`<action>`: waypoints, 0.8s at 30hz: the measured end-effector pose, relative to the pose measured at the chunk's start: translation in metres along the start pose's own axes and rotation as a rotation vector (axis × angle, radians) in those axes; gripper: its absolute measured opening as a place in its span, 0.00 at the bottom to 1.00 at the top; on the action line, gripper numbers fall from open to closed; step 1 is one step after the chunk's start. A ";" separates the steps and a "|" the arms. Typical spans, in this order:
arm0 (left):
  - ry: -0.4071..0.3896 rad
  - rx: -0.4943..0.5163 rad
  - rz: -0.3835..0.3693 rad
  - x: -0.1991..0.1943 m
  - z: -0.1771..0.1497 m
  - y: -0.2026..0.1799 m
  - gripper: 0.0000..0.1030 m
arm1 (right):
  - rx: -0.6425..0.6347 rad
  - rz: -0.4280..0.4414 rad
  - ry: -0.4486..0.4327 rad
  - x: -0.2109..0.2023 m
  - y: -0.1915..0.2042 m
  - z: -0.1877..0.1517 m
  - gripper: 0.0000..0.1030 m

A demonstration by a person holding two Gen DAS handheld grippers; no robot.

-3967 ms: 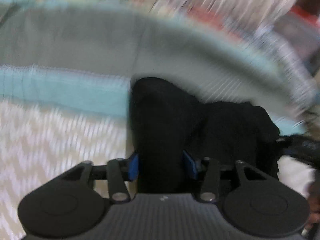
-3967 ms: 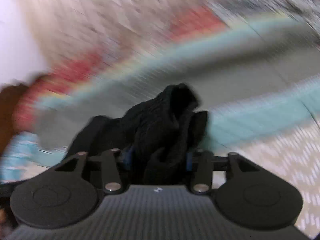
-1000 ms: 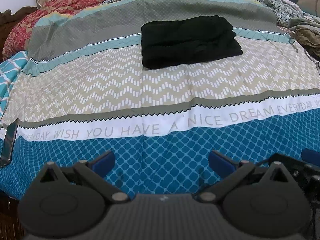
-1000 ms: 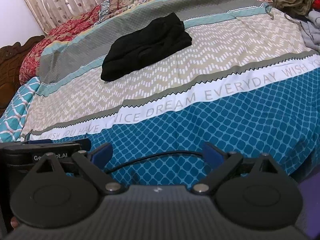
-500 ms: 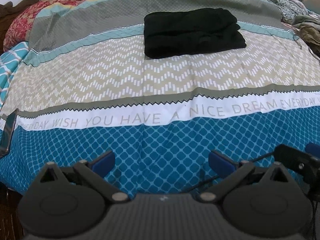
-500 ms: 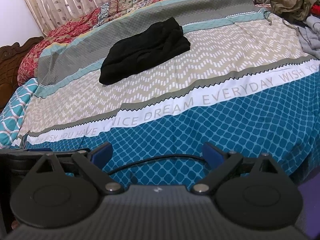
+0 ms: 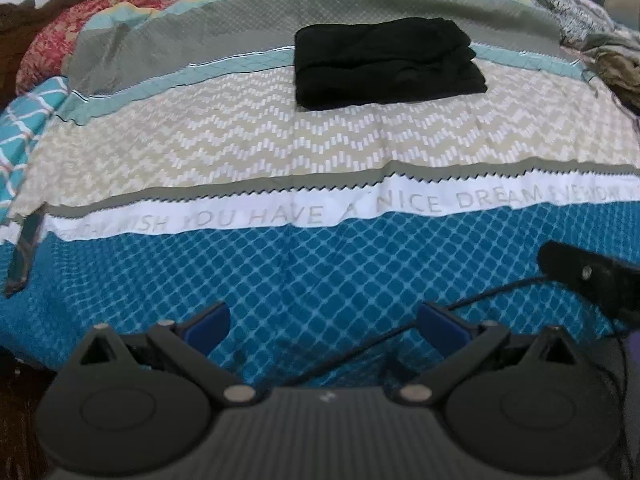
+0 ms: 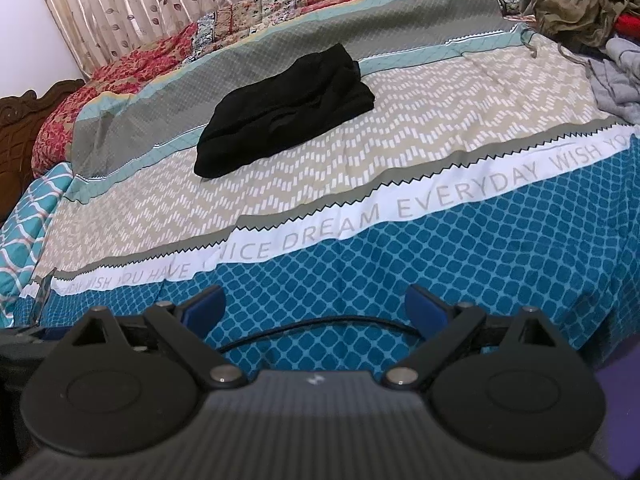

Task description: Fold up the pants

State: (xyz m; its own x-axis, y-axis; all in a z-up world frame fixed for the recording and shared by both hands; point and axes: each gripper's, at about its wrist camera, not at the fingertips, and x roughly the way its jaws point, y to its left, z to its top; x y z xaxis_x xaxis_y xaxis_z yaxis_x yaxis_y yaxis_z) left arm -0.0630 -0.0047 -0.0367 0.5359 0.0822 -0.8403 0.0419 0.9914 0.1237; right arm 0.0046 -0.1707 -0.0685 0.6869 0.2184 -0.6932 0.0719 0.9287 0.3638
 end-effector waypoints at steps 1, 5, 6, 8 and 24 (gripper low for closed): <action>0.004 0.003 0.012 -0.001 -0.001 0.000 1.00 | 0.001 0.001 0.002 0.000 0.000 0.000 0.95; 0.021 -0.011 0.011 -0.005 -0.004 0.004 1.00 | -0.005 0.006 0.004 0.001 0.001 0.001 0.95; 0.022 -0.016 0.013 -0.005 -0.005 0.005 1.00 | -0.005 0.007 0.004 0.001 0.001 0.001 0.95; 0.032 -0.027 0.005 -0.005 -0.005 0.007 1.00 | -0.004 0.007 0.008 0.001 0.001 0.000 0.95; 0.101 0.010 0.001 -0.001 -0.005 0.005 1.00 | -0.015 0.014 0.015 0.002 0.001 0.000 0.95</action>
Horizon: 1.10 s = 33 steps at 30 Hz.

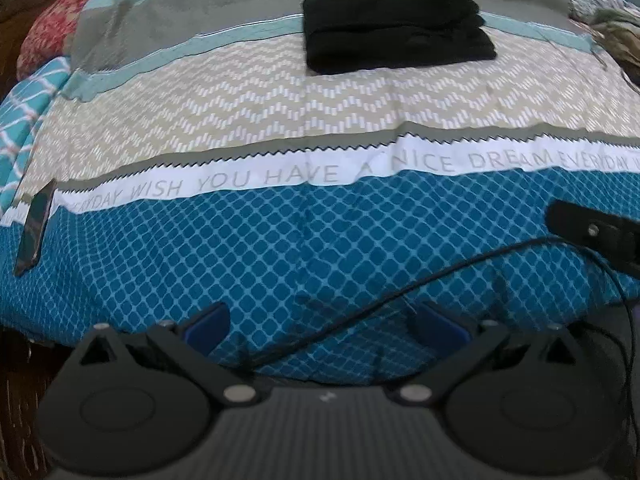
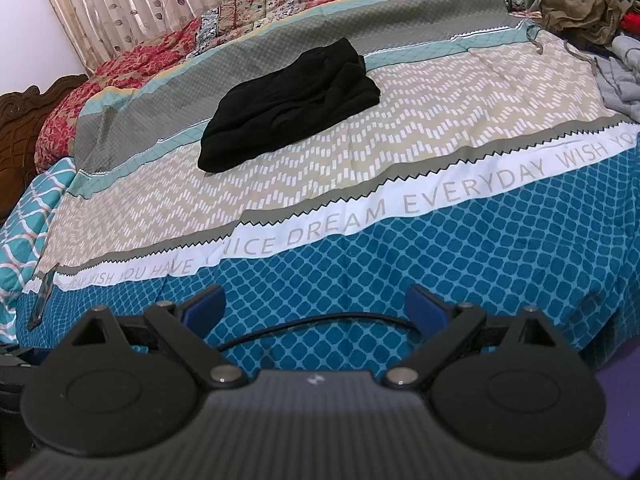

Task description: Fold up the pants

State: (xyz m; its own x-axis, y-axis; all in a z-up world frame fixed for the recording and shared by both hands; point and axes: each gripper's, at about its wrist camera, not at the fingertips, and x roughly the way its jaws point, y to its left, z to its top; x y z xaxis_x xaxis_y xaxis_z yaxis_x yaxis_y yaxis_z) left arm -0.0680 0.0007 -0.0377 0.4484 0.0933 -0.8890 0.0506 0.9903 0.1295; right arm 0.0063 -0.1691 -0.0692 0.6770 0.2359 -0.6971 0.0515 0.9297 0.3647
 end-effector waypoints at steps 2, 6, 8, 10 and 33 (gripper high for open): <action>-0.014 0.011 -0.003 -0.002 0.004 -0.001 1.00 | -0.001 0.000 0.000 0.000 0.000 0.000 0.95; -0.086 0.021 0.027 -0.010 0.020 0.002 1.00 | 0.004 0.002 -0.001 -0.001 0.000 0.000 0.95; -0.119 0.016 0.026 -0.016 0.030 0.005 1.00 | 0.007 0.006 -0.001 -0.003 -0.001 0.002 0.95; -0.149 0.018 0.031 -0.021 0.041 0.006 1.00 | 0.006 0.009 -0.013 -0.006 -0.001 0.006 0.95; -0.206 0.042 0.064 -0.025 0.072 -0.002 1.00 | 0.012 0.043 -0.060 -0.025 -0.007 0.036 0.95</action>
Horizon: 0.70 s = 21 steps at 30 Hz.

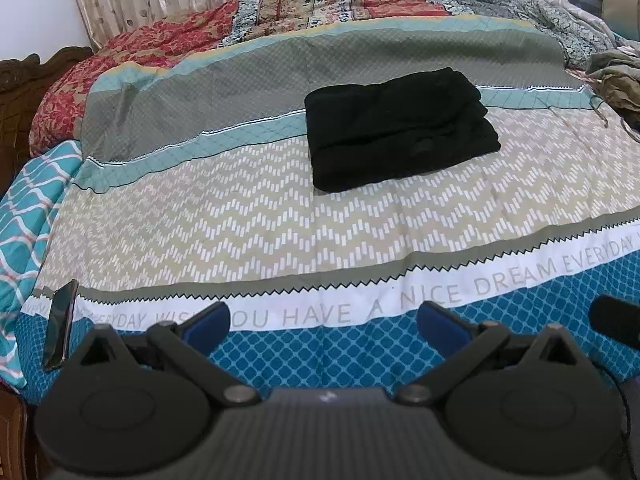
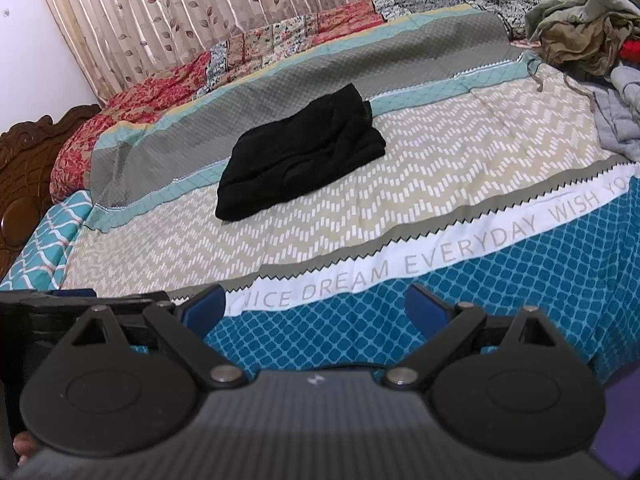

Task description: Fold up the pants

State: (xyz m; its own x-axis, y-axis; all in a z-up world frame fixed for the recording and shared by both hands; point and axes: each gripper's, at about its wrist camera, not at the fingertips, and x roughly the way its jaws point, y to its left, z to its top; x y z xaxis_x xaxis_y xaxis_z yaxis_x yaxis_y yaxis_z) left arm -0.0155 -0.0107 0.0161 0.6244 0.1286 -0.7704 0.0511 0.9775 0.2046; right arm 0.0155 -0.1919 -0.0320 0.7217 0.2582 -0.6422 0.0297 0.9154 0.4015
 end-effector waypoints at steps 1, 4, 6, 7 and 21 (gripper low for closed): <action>-0.001 -0.003 0.002 0.000 0.000 0.001 1.00 | 0.001 0.000 0.002 0.000 0.000 0.000 0.95; 0.001 -0.008 0.004 0.000 0.000 0.003 1.00 | 0.002 0.001 0.003 0.000 0.000 -0.001 0.95; 0.002 -0.012 0.008 0.001 0.000 0.004 1.00 | 0.001 0.002 0.002 0.000 0.000 -0.001 0.95; 0.002 -0.012 0.012 0.001 0.000 0.004 1.00 | 0.000 0.002 0.001 -0.001 0.001 -0.001 0.95; 0.012 0.000 0.026 0.006 -0.004 0.005 1.00 | 0.021 0.005 0.013 0.002 -0.004 -0.001 0.95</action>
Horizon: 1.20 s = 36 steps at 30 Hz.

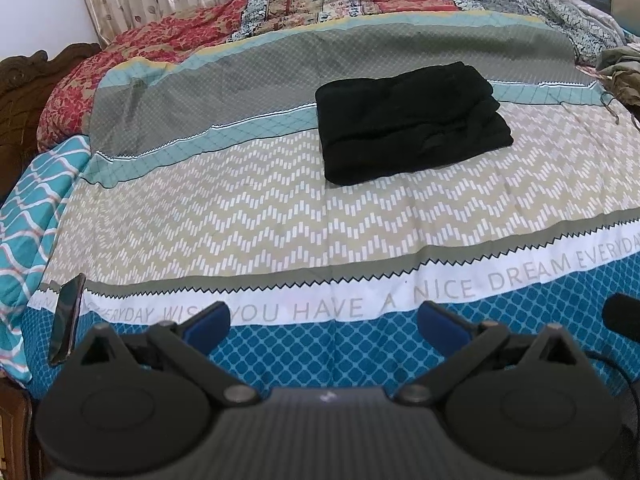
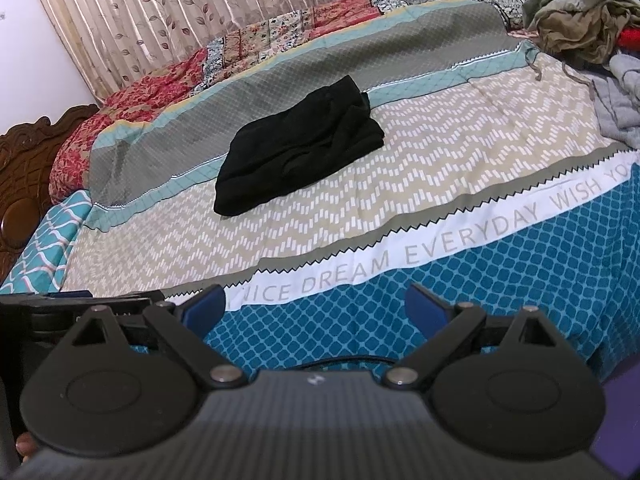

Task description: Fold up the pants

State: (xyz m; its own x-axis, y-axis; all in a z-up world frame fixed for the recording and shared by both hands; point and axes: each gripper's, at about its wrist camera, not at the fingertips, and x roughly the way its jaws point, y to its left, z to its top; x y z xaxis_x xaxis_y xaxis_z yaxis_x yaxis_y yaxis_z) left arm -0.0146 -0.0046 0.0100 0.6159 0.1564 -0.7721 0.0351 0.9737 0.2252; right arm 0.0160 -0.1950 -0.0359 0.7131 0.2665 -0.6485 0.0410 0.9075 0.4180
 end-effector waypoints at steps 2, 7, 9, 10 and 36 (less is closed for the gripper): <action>0.001 0.002 0.002 0.001 -0.001 -0.001 1.00 | 0.006 -0.001 0.003 0.001 -0.001 0.000 0.95; 0.008 0.007 0.002 0.002 -0.003 -0.001 1.00 | 0.006 0.000 0.003 0.001 -0.002 0.000 0.95; 0.010 0.009 0.002 0.003 -0.004 -0.001 1.00 | 0.008 0.000 0.003 0.001 -0.002 -0.001 0.95; 0.011 0.011 0.002 0.003 -0.005 -0.001 1.00 | 0.008 0.000 0.003 0.001 -0.002 -0.001 0.95; 0.029 0.016 0.017 0.008 -0.011 0.001 1.00 | 0.024 -0.002 0.007 0.002 -0.007 -0.002 0.95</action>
State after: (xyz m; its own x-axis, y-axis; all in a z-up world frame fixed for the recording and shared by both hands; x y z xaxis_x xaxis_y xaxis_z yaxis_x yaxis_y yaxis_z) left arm -0.0183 -0.0008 -0.0020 0.5932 0.1779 -0.7851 0.0376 0.9681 0.2478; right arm 0.0157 -0.2003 -0.0408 0.7078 0.2668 -0.6541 0.0598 0.9000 0.4318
